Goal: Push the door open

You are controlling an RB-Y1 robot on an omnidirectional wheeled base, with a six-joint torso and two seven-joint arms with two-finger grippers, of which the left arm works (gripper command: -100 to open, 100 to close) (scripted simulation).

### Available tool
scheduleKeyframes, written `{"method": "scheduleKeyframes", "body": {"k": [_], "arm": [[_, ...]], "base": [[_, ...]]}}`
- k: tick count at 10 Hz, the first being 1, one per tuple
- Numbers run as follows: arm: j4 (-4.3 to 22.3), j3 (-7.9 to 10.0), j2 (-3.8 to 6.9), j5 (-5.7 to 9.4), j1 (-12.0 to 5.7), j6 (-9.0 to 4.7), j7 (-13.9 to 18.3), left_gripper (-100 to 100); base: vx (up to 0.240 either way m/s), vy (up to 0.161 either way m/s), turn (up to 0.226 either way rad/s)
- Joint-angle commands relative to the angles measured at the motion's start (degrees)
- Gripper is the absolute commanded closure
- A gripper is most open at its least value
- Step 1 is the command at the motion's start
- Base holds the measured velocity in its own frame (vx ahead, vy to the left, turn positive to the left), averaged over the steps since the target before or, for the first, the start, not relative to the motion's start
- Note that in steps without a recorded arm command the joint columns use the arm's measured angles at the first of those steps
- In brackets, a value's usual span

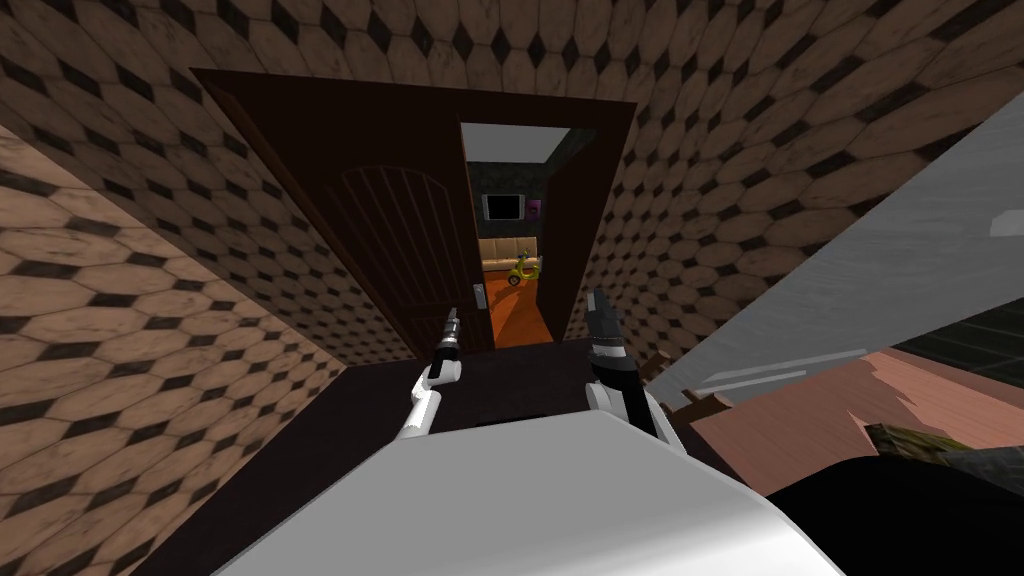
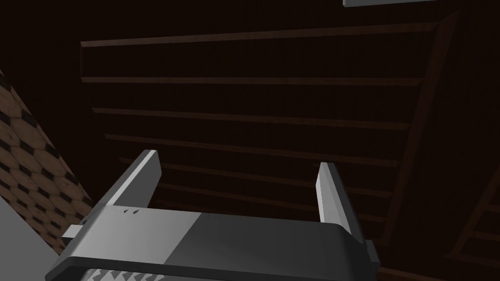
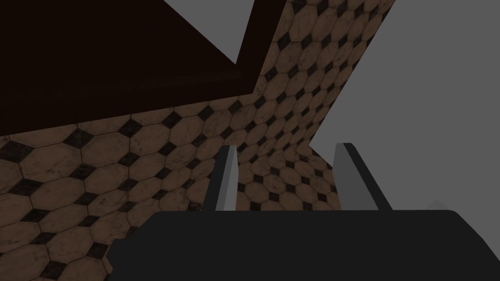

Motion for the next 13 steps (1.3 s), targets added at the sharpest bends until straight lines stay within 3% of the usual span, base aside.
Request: {"method": "scheduleKeyframes", "body": {"k": [1,3,9,10,13], "arm": [[2.16,0.25,-0.26,0.32,-1.39,0.34,-0.03,-100],[3.83,0.44,-0.45,0.51,-2.4,0.35,-0.06,-100],[12.92,1.46,-1.78,1.56,-7.9,0.4,-0.24,-100],[15.52,1.75,-2.29,1.86,-9.47,0.41,-0.29,-100],[19.17,2.16,-3.04,2.29,-11.68,0.43,-0.36,-100]], "base": [[0.107,0.026,0.002],[0.079,0.015,0.001],[0.083,0.015,0.002],[0.124,0.015,0.001],[0.104,0.021,0.002]]}}
